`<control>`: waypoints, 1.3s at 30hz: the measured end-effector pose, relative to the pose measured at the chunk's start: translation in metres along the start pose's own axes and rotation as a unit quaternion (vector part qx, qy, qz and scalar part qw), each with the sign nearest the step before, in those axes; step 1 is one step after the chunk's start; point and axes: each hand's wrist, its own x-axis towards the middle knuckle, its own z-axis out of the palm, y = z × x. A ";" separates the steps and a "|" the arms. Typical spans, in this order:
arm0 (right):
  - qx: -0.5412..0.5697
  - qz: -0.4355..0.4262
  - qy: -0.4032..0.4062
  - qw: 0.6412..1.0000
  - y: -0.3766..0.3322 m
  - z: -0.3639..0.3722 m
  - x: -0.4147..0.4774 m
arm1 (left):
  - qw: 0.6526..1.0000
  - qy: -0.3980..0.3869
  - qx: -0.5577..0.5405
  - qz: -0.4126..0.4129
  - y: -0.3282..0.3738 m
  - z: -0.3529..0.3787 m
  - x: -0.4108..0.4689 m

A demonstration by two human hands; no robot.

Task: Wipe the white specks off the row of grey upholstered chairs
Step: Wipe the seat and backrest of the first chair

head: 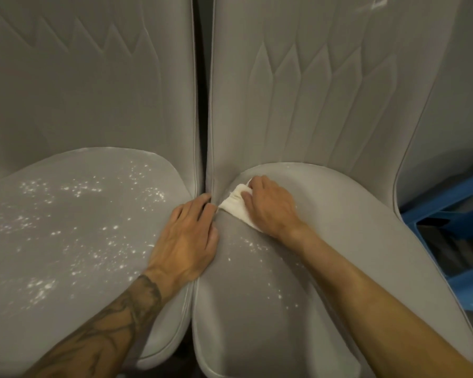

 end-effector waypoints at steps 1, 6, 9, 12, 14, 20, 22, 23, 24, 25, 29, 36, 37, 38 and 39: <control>0.012 -0.026 0.012 1.000 -0.007 0.005 -0.009 | 1.000 0.000 -0.001 0.001 0.001 -0.001 0.000; 0.034 -0.090 -0.011 0.995 0.012 -0.003 -0.027 | 1.000 -0.015 0.003 -0.003 0.002 -0.004 0.000; 0.006 0.028 -0.020 0.999 0.036 -0.014 -0.010 | 1.000 -0.015 0.006 -0.002 0.003 -0.004 0.001; 0.011 0.031 0.001 0.999 0.022 -0.010 -0.019 | 1.000 -0.013 0.008 0.000 0.002 -0.004 0.001; 0.033 -0.050 0.004 0.998 0.008 -0.002 -0.044 | 1.000 -0.011 0.009 0.003 0.002 -0.004 0.001; 0.010 0.047 -0.023 0.999 0.064 -0.020 -0.040 | 1.000 -0.009 0.014 0.003 0.001 -0.002 0.002; 0.000 0.104 -0.010 0.994 0.068 -0.023 -0.038 | 1.000 -0.010 0.015 0.003 -0.001 -0.001 0.001; -0.002 0.103 -0.001 0.995 0.061 -0.022 -0.041 | 1.000 -0.012 0.015 0.002 -0.001 -0.002 0.001; 0.002 0.087 0.002 0.996 0.049 -0.018 -0.046 | 1.000 -0.015 0.015 0.000 -0.001 -0.002 0.002; 0.010 0.059 0.005 0.998 0.035 -0.014 -0.053 | 1.000 -0.021 0.015 -0.003 0.000 -0.003 0.002; 0.028 -0.053 -0.012 0.998 0.012 -0.010 -0.071 | 0.998 -0.055 0.014 -0.007 0.002 -0.015 0.001; -0.005 0.077 -0.002 0.997 0.032 -0.019 -0.047 | 0.992 -0.104 0.071 -0.031 -0.002 -0.029 -0.028; 0.003 0.062 0.002 0.998 0.023 -0.014 -0.053 | 0.991 -0.106 0.076 -0.035 -0.002 -0.027 -0.029; 0.015 0.034 0.005 0.999 0.012 -0.009 -0.061 | 0.990 -0.108 0.082 -0.035 -0.002 -0.025 -0.028; 0.026 -0.002 0.004 1.000 0.004 -0.005 -0.069 | 0.989 -0.112 0.087 -0.031 -0.002 -0.024 -0.028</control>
